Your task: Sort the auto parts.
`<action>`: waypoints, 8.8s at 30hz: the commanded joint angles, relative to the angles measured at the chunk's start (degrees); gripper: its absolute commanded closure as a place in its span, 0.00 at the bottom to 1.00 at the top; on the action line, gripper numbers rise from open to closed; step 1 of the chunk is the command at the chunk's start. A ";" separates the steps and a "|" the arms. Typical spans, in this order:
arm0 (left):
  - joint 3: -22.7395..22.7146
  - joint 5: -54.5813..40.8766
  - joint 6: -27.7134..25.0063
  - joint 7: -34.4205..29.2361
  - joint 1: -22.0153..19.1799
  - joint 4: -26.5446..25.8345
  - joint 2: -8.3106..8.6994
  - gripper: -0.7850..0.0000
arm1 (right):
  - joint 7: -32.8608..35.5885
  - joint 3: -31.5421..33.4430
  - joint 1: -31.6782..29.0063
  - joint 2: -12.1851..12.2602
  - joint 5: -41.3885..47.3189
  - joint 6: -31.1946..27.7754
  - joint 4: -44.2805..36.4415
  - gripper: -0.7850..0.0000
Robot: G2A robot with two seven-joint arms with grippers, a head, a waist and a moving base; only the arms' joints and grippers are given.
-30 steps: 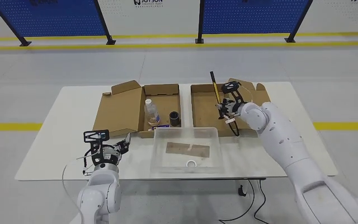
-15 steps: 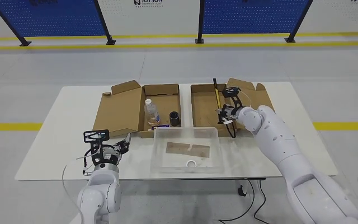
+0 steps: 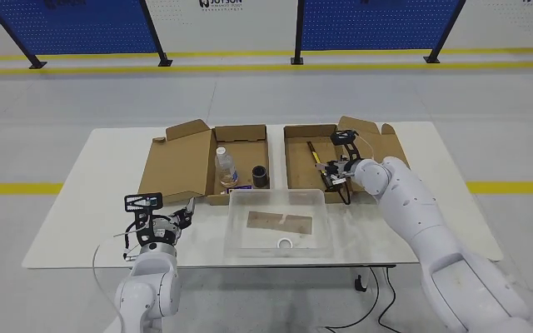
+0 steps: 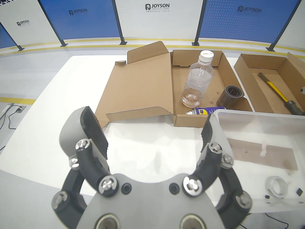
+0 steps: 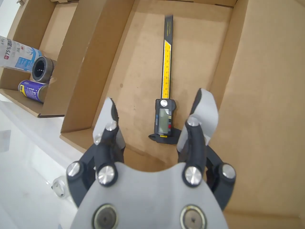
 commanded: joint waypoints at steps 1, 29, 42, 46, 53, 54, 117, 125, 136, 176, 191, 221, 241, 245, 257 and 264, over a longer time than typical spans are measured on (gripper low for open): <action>0.00 0.00 0.00 0.00 0.00 0.00 0.00 0.00 | -0.42 0.13 0.24 -0.07 -0.14 -0.52 0.07 0.00; 0.00 0.00 0.00 0.00 0.00 0.00 0.00 0.00 | 13.45 11.11 -17.66 9.27 -18.44 -7.24 -52.51 0.00; 0.00 0.00 0.00 0.00 0.00 0.00 0.00 0.00 | 30.69 13.43 -26.77 11.50 -9.22 -12.68 -68.40 0.00; 0.00 0.00 0.00 0.00 0.00 0.00 0.00 0.00 | 35.56 10.45 -26.64 11.43 -7.46 -14.53 -67.04 0.00; 0.00 0.00 0.00 0.00 0.00 0.00 0.00 0.00 | 37.90 5.48 -24.26 10.77 -9.30 -15.05 -64.09 0.00; 0.00 0.00 0.00 0.00 0.00 0.00 0.00 0.00 | 37.90 4.83 -23.89 10.64 -9.77 -14.97 -63.56 0.00; 0.00 0.00 0.00 0.00 0.00 0.00 0.00 0.00 | 52.90 0.42 -17.52 9.99 -14.90 -2.14 -69.39 0.09; 0.00 0.00 0.00 0.00 0.00 0.00 0.00 0.00 | 52.10 -1.46 -16.10 9.39 -15.63 -2.31 -64.38 0.27; 0.00 0.00 0.00 0.00 0.00 0.00 0.00 0.00 | 49.46 -8.71 -12.15 6.42 -13.40 -4.93 -53.73 0.31; 0.00 0.00 0.00 0.00 0.00 0.00 0.00 0.00 | 40.84 -24.29 -4.41 -7.05 -8.28 -10.72 -25.65 1.00; 0.00 0.00 0.00 0.00 0.00 0.00 0.00 0.00 | 36.73 -16.27 -5.32 -4.09 -6.42 -9.88 -32.67 1.00; 0.00 0.00 0.00 0.00 0.00 0.00 0.00 0.00 | 24.61 11.36 -26.61 7.64 7.19 -19.40 -52.78 1.00; 0.00 0.00 0.00 0.00 0.00 0.00 0.00 0.00 | 17.85 13.10 -29.13 8.75 -5.17 -7.61 -58.80 1.00; 0.00 0.00 0.00 0.00 0.00 0.00 0.00 0.00 | 17.06 13.86 -30.21 9.07 -9.84 -3.37 -61.33 1.00; 0.00 0.00 0.00 0.00 0.00 0.00 0.00 0.00 | 17.67 13.98 -27.84 9.23 -24.57 5.32 -62.53 1.00; 0.00 0.00 0.00 0.00 0.00 0.00 0.00 0.00 | 20.36 12.14 -20.57 8.20 -27.87 6.68 -54.79 1.00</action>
